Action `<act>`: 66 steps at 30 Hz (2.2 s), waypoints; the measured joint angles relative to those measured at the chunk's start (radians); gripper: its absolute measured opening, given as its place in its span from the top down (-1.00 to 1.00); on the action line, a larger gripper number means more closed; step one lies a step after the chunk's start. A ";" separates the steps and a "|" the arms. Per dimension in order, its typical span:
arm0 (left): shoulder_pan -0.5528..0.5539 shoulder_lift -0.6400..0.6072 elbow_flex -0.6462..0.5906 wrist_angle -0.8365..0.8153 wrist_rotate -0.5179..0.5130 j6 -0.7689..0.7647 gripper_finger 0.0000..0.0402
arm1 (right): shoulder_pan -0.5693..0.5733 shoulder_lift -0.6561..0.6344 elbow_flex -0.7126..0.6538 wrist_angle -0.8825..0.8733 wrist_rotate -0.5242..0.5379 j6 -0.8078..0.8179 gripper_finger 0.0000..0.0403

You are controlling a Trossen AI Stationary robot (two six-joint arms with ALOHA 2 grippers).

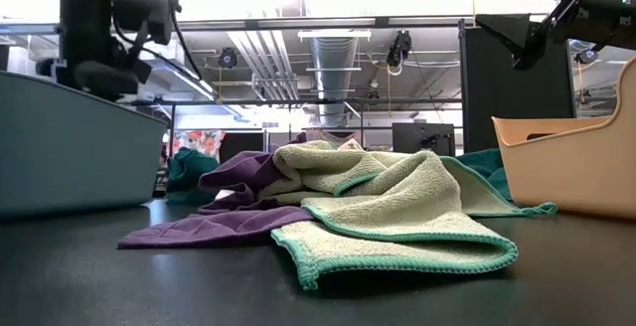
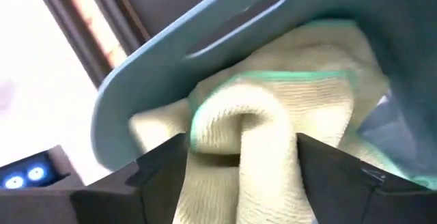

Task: Sort microfiber towel by color & place in baskets
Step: Put the top light green microfiber towel into the blue bin, then put the light green microfiber towel into the blue bin

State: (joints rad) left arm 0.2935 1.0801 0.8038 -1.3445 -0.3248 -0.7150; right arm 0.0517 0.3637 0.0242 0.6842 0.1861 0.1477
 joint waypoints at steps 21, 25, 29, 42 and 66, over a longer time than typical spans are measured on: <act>-0.268 -0.222 0.096 0.239 -0.007 0.034 -0.17 | 0.000 0.000 0.000 -0.018 0.000 -0.002 -0.74; -0.370 -0.209 0.074 0.478 -0.007 0.150 -0.17 | 0.000 0.000 0.000 -0.018 0.000 -0.002 -0.74; -0.465 -0.163 0.041 0.731 -0.006 0.285 -0.17 | 0.000 0.000 0.000 -0.018 0.000 -0.002 -0.74; -0.517 0.068 0.048 0.904 -0.006 0.384 -0.17 | 0.044 0.173 0.048 -0.039 0.006 0.038 -0.74; -0.546 -0.013 -0.168 1.252 -0.035 0.496 -0.17 | 0.144 1.198 0.781 -0.732 0.010 0.239 -0.61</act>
State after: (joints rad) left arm -0.2527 1.0669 0.6362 -0.0921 -0.3600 -0.2188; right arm 0.1953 1.5619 0.8055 -0.0474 0.1959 0.3872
